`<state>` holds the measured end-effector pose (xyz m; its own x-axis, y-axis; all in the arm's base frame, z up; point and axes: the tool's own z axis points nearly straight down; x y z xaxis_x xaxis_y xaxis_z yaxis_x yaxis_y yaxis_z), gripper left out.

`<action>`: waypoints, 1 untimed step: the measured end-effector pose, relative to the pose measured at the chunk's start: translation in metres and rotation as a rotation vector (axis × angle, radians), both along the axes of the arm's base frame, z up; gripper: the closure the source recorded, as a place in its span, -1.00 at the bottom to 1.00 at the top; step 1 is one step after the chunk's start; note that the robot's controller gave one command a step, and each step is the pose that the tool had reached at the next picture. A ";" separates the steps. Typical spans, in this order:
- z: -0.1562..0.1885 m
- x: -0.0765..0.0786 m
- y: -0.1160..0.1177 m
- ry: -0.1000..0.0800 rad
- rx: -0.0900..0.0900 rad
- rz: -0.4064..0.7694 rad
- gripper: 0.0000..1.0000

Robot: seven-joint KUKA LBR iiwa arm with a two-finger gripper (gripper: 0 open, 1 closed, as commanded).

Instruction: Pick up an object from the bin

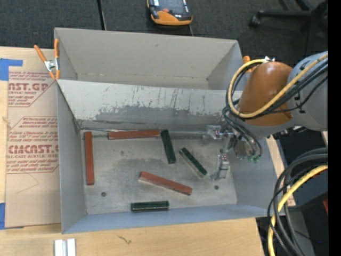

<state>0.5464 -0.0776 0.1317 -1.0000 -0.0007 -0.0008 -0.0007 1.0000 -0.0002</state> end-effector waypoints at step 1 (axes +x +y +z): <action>-0.010 0.014 0.008 -0.002 0.001 -0.118 -1.00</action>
Offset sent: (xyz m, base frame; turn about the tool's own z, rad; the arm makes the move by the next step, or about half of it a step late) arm 0.0246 0.0126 -0.0175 0.1821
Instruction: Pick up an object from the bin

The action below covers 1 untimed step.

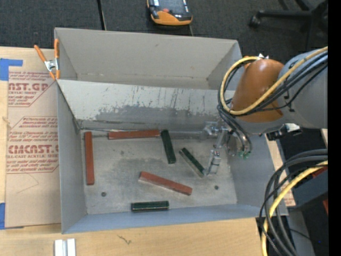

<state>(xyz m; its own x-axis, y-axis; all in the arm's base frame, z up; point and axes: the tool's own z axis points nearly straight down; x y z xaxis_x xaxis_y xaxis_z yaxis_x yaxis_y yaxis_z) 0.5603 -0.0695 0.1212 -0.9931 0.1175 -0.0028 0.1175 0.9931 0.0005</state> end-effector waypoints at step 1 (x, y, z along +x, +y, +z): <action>-0.008 0.011 0.006 0.000 0.001 -0.063 -1.00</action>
Offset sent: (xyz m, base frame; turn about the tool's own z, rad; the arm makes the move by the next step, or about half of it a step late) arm 0.0079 0.0062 -0.0212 0.1820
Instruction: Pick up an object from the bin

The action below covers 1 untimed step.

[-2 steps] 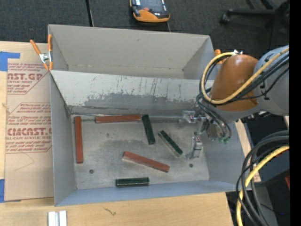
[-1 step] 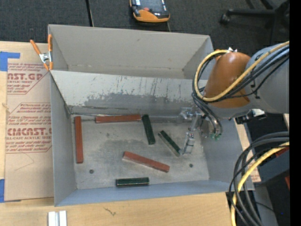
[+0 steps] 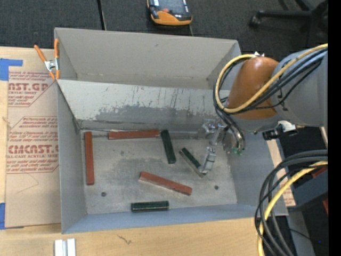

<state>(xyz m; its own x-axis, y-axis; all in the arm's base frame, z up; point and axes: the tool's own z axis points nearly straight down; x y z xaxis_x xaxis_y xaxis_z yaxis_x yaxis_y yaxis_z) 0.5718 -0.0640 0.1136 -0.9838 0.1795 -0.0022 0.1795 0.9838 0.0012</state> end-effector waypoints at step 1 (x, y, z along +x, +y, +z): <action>-0.010 -0.002 0.001 0.001 0.000 -0.086 -1.00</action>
Offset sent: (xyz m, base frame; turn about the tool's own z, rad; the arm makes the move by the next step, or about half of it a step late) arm -0.0019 0.0045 -0.0436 0.1127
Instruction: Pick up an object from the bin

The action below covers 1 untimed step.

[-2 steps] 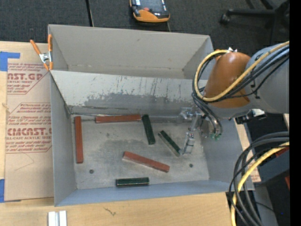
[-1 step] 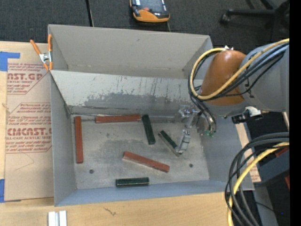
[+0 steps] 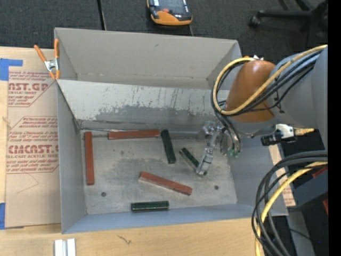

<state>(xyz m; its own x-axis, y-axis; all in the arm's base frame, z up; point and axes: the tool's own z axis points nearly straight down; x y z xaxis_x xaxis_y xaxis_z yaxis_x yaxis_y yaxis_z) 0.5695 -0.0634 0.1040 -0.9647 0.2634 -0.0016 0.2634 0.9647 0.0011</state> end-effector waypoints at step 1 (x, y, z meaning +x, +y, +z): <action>-0.034 0.001 0.003 0.001 -0.001 -0.026 -1.00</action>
Offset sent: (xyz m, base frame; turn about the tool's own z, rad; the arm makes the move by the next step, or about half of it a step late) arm -0.0026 0.0009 -0.0340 0.0833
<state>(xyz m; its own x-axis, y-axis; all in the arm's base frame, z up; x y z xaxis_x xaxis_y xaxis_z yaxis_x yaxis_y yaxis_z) 0.5700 -0.0599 0.0704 -0.9576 0.2880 -0.0012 0.2880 0.9576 0.0000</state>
